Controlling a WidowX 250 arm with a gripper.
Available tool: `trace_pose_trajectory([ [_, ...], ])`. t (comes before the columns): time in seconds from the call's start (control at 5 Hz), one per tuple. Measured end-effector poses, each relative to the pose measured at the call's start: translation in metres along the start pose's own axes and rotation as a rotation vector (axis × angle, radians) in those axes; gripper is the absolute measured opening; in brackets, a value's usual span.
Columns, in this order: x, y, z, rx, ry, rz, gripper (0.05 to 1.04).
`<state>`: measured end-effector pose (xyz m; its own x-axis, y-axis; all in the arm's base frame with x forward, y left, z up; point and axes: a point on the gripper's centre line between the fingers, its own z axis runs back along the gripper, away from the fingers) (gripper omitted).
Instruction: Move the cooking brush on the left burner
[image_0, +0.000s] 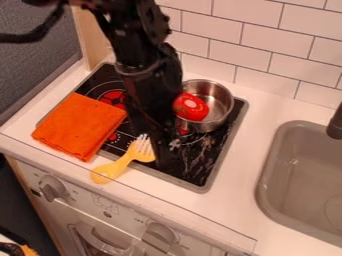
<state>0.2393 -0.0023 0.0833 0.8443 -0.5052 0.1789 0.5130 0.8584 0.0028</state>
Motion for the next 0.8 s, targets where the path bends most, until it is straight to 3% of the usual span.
trace_pose_trajectory([
  [0.2,-0.008,0.014,-0.027,-0.005,0.082,0.001,0.999],
  [0.4,-0.009,0.027,-0.049,0.024,0.135,-0.029,0.999],
  [0.8,-0.012,0.041,-0.066,0.072,0.176,-0.074,0.999],
])
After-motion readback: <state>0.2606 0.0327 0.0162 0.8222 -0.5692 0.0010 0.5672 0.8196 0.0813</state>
